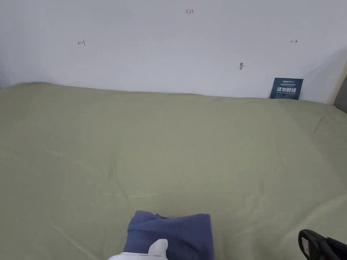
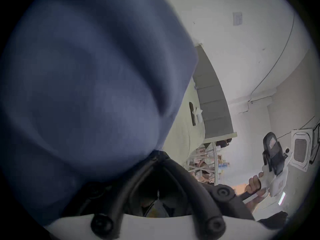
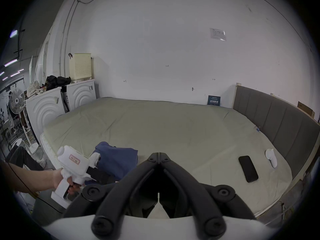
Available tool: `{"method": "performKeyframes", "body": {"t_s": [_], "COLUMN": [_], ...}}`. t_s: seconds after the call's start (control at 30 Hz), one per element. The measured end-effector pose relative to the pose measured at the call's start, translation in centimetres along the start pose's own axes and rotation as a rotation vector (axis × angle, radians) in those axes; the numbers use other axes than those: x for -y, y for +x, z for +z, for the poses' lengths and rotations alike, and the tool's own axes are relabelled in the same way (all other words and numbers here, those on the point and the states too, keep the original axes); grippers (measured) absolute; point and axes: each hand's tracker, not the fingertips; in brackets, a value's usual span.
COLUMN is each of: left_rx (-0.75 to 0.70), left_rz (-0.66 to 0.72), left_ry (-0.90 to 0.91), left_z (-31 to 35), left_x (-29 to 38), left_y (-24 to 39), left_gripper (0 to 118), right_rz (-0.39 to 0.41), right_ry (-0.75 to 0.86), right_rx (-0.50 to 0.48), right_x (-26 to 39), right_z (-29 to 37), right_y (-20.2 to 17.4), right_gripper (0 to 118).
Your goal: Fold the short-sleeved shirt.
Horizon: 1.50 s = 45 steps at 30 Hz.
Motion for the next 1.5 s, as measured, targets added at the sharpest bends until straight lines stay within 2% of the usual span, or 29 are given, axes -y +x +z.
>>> {"method": "performKeyframes", "body": {"t_s": [0.17,0.3,0.43,0.53,0.67,0.73,0.8,0.9,1.0,1.07,1.13,1.3,1.37,1.43,1.5], "left_rx": [-0.012,0.036,-0.091,-0.186,-0.218,-0.248,-0.259,-0.265,-0.306,-0.4,-0.368,-0.321,-0.289,-0.297,-0.274], "left_rz": [-0.042,-0.135,-0.221,-0.189,-0.176,-0.187,-0.186,-0.168,-0.157,-0.225,-0.232,-0.175,-0.133,-0.109,-0.076], "left_ry": [0.021,0.131,0.282,0.357,0.433,0.444,0.434,0.412,0.351,0.342,0.302,0.297,0.303,0.323,0.327], "left_z": [1.3,7.3,14.4,18.9,22.4,23.1,23.3,22.7,21.6,20.8,20.4,20.2,20.5,20.9,21.3], "left_x": [-0.6,-2.3,-5.0,-6.3,-5.7,-5.2,-4.8,-4.2,-3.8,-3.0,-3.0,-3.1,-3.4,-3.6,-4.0], "left_y": [1.8,4.6,4.4,3.0,2.1,1.8,1.2,0.2,-0.6,0.0,-0.4,-1.7,-2.4,-3.2,-4.1], "left_gripper": [1,1,1,1,1,1,1,1,1,1,1,1,1,1,1], "right_rz": [0.006,0.018,0.025,0.043,0.052,0.039,0.009,-0.076,-0.207,-0.301,-0.419,-0.632,-0.689,-0.809,-0.78], "right_ry": [-0.006,-0.014,-0.01,-0.008,-0.028,-0.047,-0.069,-0.124,-0.212,-0.283,-0.364,-0.578,-0.593,-0.598,-0.592], "right_rx": [-0.017,-0.04,-0.072,-0.107,-0.146,-0.192,-0.294,-0.441,-0.596,-0.705,-0.826,-0.877,-0.868,-0.94,-0.944], "right_x": [-0.2,-0.5,-1.1,-1.3,-1.3,-1.2,-1.0,0.0,1.8,3.3,5.2,10.2,11.4,12.2,12.5], "right_z": [-0.8,-1.6,-2.5,-3.1,-4.7,-6.0,-8.0,-12.0,-16.7,-19.9,-23.3,-30.2,-31.3,-31.9,-31.9], "right_y": [-0.4,-1.0,-1.9,-2.7,-3.6,-4.1,-4.4,-4.9,-5.7,-6.1,-6.2,-5.8,-4.9,-3.8,-3.5], "right_gripper": [0,0,0,0,0,0,0,0,0,0,0,0,0,0,0]}}
